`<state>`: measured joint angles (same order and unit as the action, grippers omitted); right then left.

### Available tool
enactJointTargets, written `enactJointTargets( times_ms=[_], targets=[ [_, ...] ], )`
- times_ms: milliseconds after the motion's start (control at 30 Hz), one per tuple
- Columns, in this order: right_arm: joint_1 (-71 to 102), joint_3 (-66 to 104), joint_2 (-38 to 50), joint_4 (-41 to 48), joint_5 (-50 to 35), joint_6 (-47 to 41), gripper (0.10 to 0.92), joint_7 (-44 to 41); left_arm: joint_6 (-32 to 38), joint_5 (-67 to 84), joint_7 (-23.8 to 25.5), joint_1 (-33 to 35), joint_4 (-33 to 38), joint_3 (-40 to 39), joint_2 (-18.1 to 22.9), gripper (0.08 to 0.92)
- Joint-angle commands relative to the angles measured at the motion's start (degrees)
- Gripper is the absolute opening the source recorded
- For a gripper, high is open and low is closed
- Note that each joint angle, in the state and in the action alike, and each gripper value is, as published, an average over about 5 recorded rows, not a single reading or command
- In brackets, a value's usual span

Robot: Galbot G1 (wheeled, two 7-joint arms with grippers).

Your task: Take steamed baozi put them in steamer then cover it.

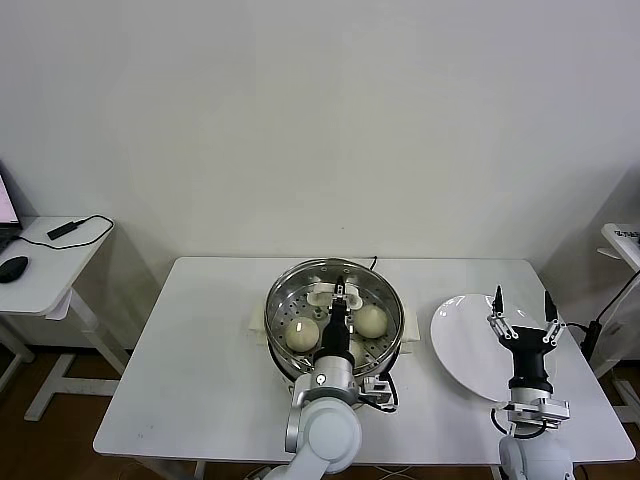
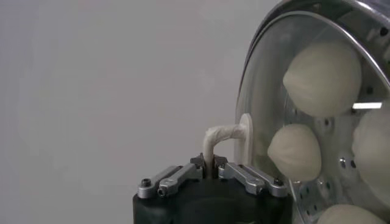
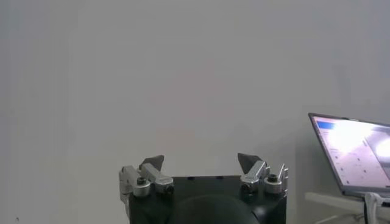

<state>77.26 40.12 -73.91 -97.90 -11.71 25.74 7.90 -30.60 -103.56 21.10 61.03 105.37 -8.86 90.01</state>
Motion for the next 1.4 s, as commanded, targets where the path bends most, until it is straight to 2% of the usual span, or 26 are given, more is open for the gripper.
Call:
enactJointTargets(
  times_ms=[33,700,800,1100,1400],
  targets=[
    [0.0,0.0,0.0,0.0,0.0,0.1,0.823,-0.1,0.2,-0.3,-0.2,0.2,0.1,0.1,-0.1,0.188],
    [0.0,0.2,0.0,-0.3,-0.1,0.1,0.823,-0.1,0.9,0.0,-0.2,0.7,-0.4,0.8,0.2,0.194],
    [0.0,0.2,0.0,-0.2,-0.1,0.1,0.823,-0.2,1.0,0.0,-0.2,0.8,-0.2,0.8,0.2,0.247],
    [-0.1,0.1,0.0,-0.3,0.0,0.1,0.823,-0.2,1.0,0.1,0.1,1.6,2.3,0.9,-0.4,0.504],
    [-0.5,0.0,-0.3,-0.3,0.1,0.0,0.823,-0.2,0.8,1.7,0.9,4.6,10.3,-1.0,-4.4,0.748]
  ],
)
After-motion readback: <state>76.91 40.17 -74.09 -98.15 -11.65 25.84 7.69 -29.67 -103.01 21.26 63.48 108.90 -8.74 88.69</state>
